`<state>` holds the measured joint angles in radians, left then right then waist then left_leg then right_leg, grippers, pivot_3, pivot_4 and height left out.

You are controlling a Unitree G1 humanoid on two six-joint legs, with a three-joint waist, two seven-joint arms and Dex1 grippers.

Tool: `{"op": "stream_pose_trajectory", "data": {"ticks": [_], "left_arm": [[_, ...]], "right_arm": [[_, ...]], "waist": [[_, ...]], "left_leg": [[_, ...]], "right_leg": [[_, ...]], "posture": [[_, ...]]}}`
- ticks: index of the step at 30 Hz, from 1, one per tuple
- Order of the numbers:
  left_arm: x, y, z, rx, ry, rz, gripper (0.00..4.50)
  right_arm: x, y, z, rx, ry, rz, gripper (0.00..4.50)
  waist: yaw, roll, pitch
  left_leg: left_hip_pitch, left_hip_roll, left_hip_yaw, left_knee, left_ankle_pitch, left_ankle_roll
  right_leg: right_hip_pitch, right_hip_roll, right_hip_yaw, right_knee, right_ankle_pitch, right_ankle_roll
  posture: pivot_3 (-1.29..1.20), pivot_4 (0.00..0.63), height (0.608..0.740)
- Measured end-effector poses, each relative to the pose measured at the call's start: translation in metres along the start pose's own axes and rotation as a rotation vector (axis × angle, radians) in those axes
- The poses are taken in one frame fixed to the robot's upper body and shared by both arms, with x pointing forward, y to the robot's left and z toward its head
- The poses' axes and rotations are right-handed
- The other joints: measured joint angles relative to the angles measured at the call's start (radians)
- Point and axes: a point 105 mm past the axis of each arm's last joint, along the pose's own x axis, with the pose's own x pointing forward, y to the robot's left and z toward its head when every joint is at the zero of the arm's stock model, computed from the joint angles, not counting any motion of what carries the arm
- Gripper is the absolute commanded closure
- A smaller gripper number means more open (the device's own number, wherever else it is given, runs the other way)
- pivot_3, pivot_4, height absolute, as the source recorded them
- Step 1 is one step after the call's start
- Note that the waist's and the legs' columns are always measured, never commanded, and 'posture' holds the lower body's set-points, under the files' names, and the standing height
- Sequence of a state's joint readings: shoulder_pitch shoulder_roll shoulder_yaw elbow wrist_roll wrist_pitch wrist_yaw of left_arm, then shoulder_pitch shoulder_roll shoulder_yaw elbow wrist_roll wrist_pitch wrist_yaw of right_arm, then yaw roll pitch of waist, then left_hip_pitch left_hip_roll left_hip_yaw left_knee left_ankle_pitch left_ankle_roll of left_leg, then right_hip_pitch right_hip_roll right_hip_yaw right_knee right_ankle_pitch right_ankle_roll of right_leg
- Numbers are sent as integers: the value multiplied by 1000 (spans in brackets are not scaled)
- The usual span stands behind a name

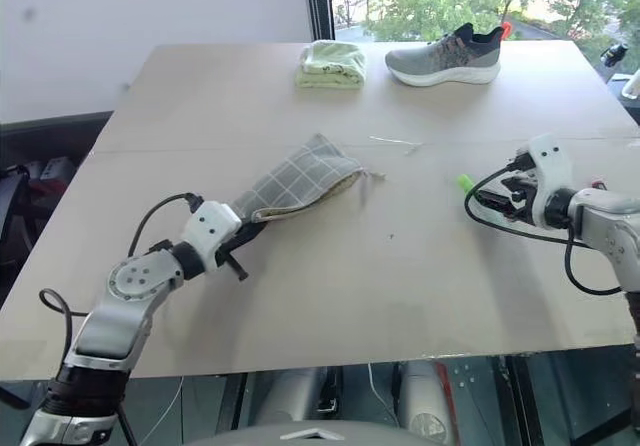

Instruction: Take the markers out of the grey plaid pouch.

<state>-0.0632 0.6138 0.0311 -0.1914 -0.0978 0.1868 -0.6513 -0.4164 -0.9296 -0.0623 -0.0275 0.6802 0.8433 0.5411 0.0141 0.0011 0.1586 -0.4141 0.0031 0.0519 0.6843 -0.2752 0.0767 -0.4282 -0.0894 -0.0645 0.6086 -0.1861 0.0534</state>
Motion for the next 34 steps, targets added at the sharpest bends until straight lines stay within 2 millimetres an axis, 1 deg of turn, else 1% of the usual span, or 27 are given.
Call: {"op": "stream_pose_trajectory", "data": {"ticks": [2, 5, 6, 7, 9, 10, 11, 12, 13, 15, 17, 18, 21, 22, 24, 25, 26, 28, 32, 34], "left_arm": [[-2, 1, -1, 1, 6, 8, 4500], [-7, 3, -6, 2, 23, 19, 4500], [-10, 7, -7, 12, 29, 29, 3827], [-11, 10, -7, 19, 30, 43, 3549], [-18, 24, -10, 37, 46, 96, 2623], [-21, 30, -12, 49, 54, 115, 2443], [-25, 35, -13, 55, 60, 135, 1792], [-28, 41, -14, 55, 62, 160, 1287], [-31, 44, -13, 54, 58, 176, 888], [-37, 47, -15, 30, 51, 187, 888], [-43, 43, -18, -6, 50, 170, 888], [-48, 38, -20, -43, 51, 146, 888], [-63, 9, -22, -197, 56, 35, 888], [-67, -5, -20, -241, 57, -16, 888], [-74, -24, -19, -283, 70, -75, 888], [-75, -28, -19, -292, 75, -86, 888], [-79, -36, -18, -321, 79, -105, 888], [-82, -43, -18, -344, 84, -119, 888], [-89, -60, -20, -376, 104, -152, 888], [-91, -66, -21, -390, 102, -157, 888]], "right_arm": [[-3, 8, 1, 31, -30, 59, 338], [-16, 33, 6, 73, -80, 220, 338], [-25, 47, 3, 91, -101, 316, 250], [-29, 54, -1, 97, -100, 358, 250], [-37, 70, -17, 118, -87, 443, 250], [-38, 73, -24, 128, -87, 456, 250], [-38, 74, -30, 135, -91, 458, 250], [-38, 74, -36, 139, -90, 452, 250], [-41, 72, -43, 116, -90, 440, 250], [-44, 69, -51, 69, -94, 434, 250], [-47, 65, -58, 41, -90, 426, 250], [-48, 61, -63, 18, -86, 414, 250], [-51, 46, -74, -37, -81, 373, 250], [-52, 42, -77, -54, -84, 367, 250], [-54, 36, -81, -86, -86, 367, 250], [-55, 35, -83, -91, -86, 367, 250], [-56, 32, -85, -107, -87, 377, 250], [-57, 30, -85, -113, -93, 388, 250], [-57, 27, -81, -123, -110, 412, 250], [-57, 27, -82, -123, -108, 425, 250]], "waist": [[2, 0, 0], [3, 0, 0], [5, 0, 0], [5, -1, 0], [5, -1, 0], [4, -1, 0], [3, -1, 0], [2, -1, 0], [2, -1, 0], [1, -2, -1], [0, -1, -1], [-1, -1, -1], [-2, -1, -1], [-1, -1, -1], [1, -1, -1], [2, -1, -1], [3, -1, -1], [2, -1, -1], [0, -1, -1], [0, -1, -1]], "left_leg": [[0, 0, -1, 0, 0, 0], [-1, 0, -1, 0, 0, 0], [-1, 0, -2, 0, -1, 1], [-1, 0, -2, 0, -1, 1], [0, 0, -3, 0, -2, 3], [0, 0, -2, 0, -2, 3], [0, 0, -2, 1, -2, 3], [0, 0, -1, 1, -2, 3], [1, 0, -1, 1, -2, 3], [1, 0, -1, 2, -2, 3], [2, 0, -1, 2, -1, 1], [2, 0, -1, 1, 0, 0], [2, 1, 0, 1, 1, -2], [2, 1, 0, 2, 1, -2], [2, 1, 0, 2, 1, -2], [2, 1, 0, 2, 1, -2], [2, 1, 0, 2, 0, -1], [4, 1, 0, 2, -1, 2], [13, 2, 1, 0, -2, 3], [15, 2, 1, 0, -2, 3]], "right_leg": [[0, 0, -1, 0, 0, 0], [0, 0, -1, 0, 0, 0], [0, 0, -2, 0, 0, 0], [1, 0, -2, 0, 0, 0], [1, -1, -2, 0, 0, 0], [1, -1, -2, 0, 0, 0], [1, -1, -2, 0, 0, 0], [1, -1, -1, 0, 0, 0], [1, -1, -1, 0, 0, 0], [2, -1, -1, 0, 0, 0], [1, -1, 0, 1, 0, 0], [1, 0, 0, 1, 0, 0], [1, 0, 1, 0, 0, 0], [1, 0, 1, 0, 0, 0], [2, 0, 1, 0, 0, 0], [2, 0, 1, 0, 0, -1], [2, 0, 1, 0, -2, -4], [3, 0, 1, 1, -2, -4], [10, 1, 2, 0, -3, -4], [11, 0, 2, 0, -3, -4]], "posture": [[0, 150, 740], [0, 150, 740], [0, 150, 740], [0, 150, 740], [0, 150, 740], [0, 150, 740], [0, 150, 740], [0, 150, 740], [0, 150, 740], [0, 150, 740], [0, 150, 740], [0, 150, 740], [0, 150, 740], [0, 150, 740], [0, 150, 740], [0, 150, 740], [0, 150, 740], [0, 150, 740], [0, 150, 740], [0, 150, 740]]}}
